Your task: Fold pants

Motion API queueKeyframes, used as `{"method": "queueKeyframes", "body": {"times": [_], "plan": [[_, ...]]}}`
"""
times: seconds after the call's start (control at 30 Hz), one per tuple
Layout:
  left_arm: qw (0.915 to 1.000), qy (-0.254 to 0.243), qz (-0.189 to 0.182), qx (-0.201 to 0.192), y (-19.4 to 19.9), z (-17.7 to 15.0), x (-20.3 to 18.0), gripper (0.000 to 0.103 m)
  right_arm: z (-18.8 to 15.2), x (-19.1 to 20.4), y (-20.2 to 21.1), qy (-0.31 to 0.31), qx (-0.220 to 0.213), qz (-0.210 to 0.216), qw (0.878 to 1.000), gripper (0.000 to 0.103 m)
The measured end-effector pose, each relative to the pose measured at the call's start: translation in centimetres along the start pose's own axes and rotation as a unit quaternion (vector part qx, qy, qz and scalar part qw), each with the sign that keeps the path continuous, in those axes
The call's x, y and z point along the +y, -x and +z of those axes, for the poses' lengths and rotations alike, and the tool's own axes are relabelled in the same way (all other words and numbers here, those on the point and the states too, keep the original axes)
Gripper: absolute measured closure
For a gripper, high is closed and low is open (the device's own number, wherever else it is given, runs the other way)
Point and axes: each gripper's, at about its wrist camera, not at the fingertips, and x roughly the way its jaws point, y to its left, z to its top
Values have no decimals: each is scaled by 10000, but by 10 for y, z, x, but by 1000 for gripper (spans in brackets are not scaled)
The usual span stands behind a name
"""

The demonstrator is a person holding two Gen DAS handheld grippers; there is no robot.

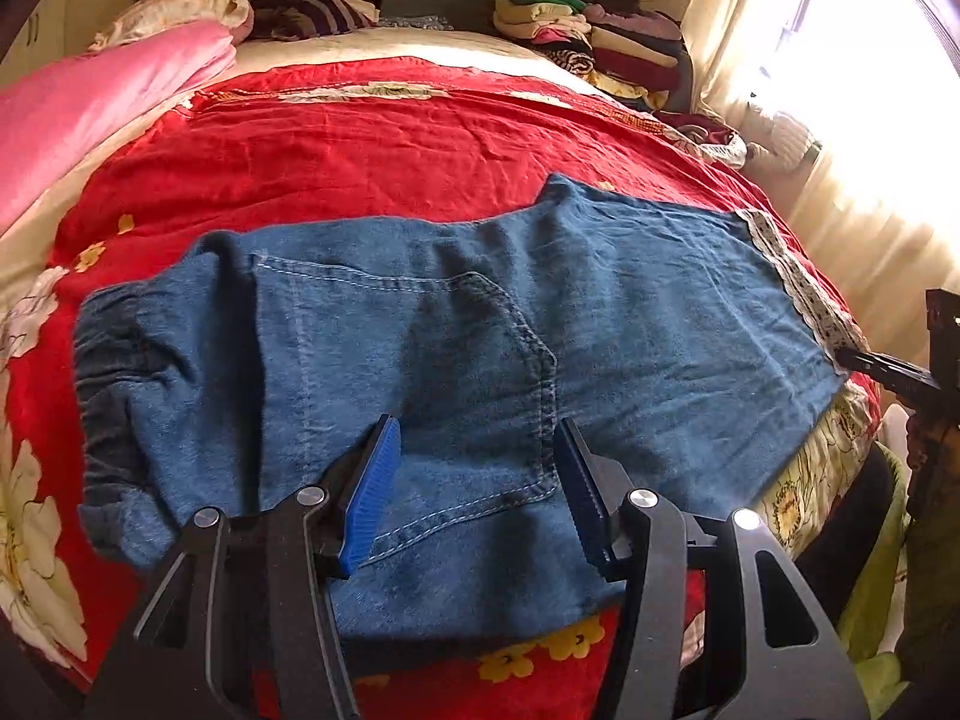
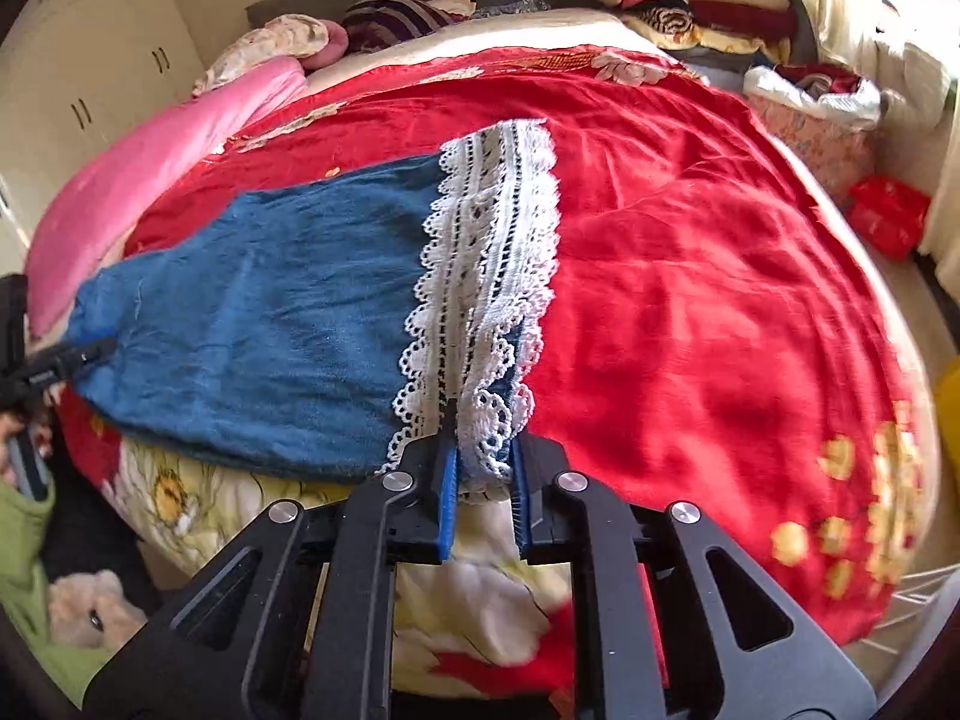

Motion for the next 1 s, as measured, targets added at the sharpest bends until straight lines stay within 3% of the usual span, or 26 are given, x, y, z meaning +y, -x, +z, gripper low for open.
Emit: {"method": "queueKeyframes", "body": {"times": [0.13, 0.2, 0.27, 0.3, 0.37, 0.43, 0.5, 0.7, 0.9, 1.0], "plan": [[9999, 51, -109, -16, -2, -3, 6, 51, -9, 9, -14, 327, 253, -485, 9980, 91], [9999, 54, -114, -20, -3, -3, 7, 51, -9, 8, -15, 300, 259, -514, 9979, 89], [9999, 60, -134, -36, -2, -3, 8, 51, -9, 4, -11, 167, 199, -584, 9980, 79], [9998, 100, -155, -72, 0, -3, 9, 51, -9, 2, -8, 88, 149, -543, 9984, 77], [9997, 119, -135, -165, 9, -1, 7, 51, -8, -1, 5, -72, -46, -634, 9980, 64], [9993, 111, -112, -350, 24, 2, 4, 51, -7, 0, 22, -93, -382, -830, 9958, 62], [9985, 86, -137, -525, 37, 6, 0, 51, -4, 4, 34, -96, -669, -891, 9937, 51], [9984, -30, -176, -532, 32, 28, -18, 51, 26, 49, 32, 333, -1085, -484, 9924, 36], [9982, -331, -360, -352, -1, 51, -52, 51, 56, 114, -11, 1243, -824, -132, 9887, 33], [9979, -480, -366, -221, -21, 60, -65, 51, 67, 129, -33, 1412, -619, -26, 9880, 32]]}}
